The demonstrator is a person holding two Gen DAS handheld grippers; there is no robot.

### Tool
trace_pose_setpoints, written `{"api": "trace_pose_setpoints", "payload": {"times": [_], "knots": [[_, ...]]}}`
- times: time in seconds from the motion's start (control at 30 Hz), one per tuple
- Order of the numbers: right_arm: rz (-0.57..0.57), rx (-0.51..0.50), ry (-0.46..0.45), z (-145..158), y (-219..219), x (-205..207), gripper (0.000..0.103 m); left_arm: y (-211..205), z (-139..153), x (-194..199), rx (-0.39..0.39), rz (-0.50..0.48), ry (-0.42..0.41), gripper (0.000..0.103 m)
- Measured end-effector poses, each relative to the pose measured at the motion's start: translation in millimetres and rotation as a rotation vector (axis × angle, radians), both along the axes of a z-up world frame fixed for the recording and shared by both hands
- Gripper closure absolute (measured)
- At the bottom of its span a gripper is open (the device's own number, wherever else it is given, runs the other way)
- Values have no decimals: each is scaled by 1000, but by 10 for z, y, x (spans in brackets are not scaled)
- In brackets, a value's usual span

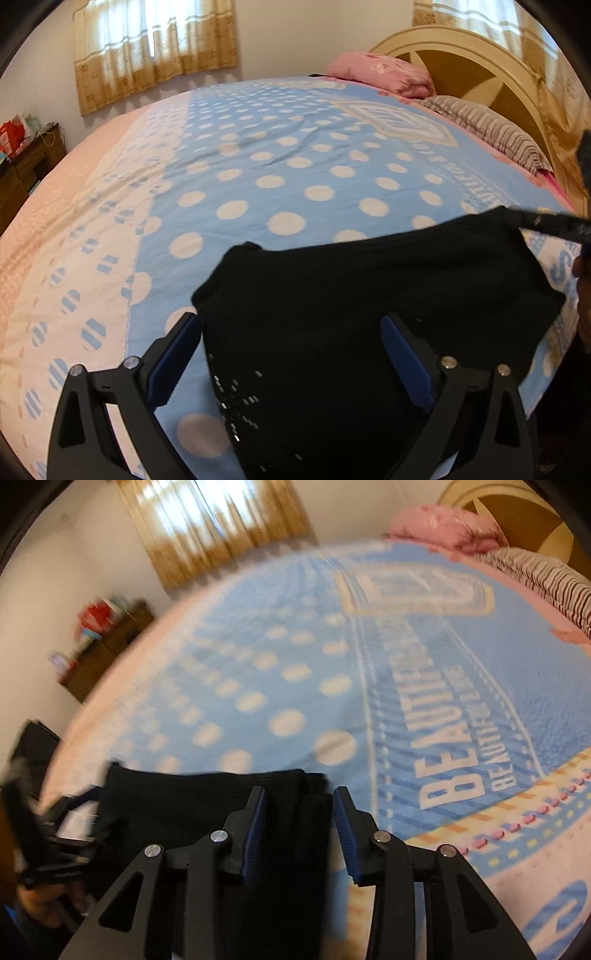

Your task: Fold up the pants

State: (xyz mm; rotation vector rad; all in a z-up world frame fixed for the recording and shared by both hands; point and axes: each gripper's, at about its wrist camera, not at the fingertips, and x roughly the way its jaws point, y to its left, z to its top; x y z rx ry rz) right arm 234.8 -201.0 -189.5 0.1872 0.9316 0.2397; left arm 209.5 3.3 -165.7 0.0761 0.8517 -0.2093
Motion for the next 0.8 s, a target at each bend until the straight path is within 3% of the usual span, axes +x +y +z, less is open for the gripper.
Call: {"api": "trace_pose_setpoints", "payload": {"times": [0.07, 0.2, 0.33, 0.4, 0.47, 0.57, 0.67, 0.8], "knots": [[-14, -10, -14, -34, -41, 13, 50, 12, -52, 43, -25, -3, 20, 0], [-37, 44, -12, -11, -183, -81, 50, 27, -104, 58, -60, 4, 41, 0], [-34, 54, -76, 187, -240, -430, 50, 49, -22, -98, -57, 2, 23, 0], [2, 76, -79, 259, -224, -630, 59, 60, 18, -211, -49, -9, 2, 0], [48, 75, -45, 242, -158, -821, 82, 77, 28, -317, -44, -14, -7, 0], [70, 49, -1, 129, -80, -985, 86, 80, -6, -390, -38, -20, -3, 0], [68, 7, -27, 124, -35, -1083, 95, 90, -68, -387, -46, -14, 14, 0], [104, -50, -52, 190, 42, -1130, 96, 82, -70, -398, -55, -6, 18, 0]]}}
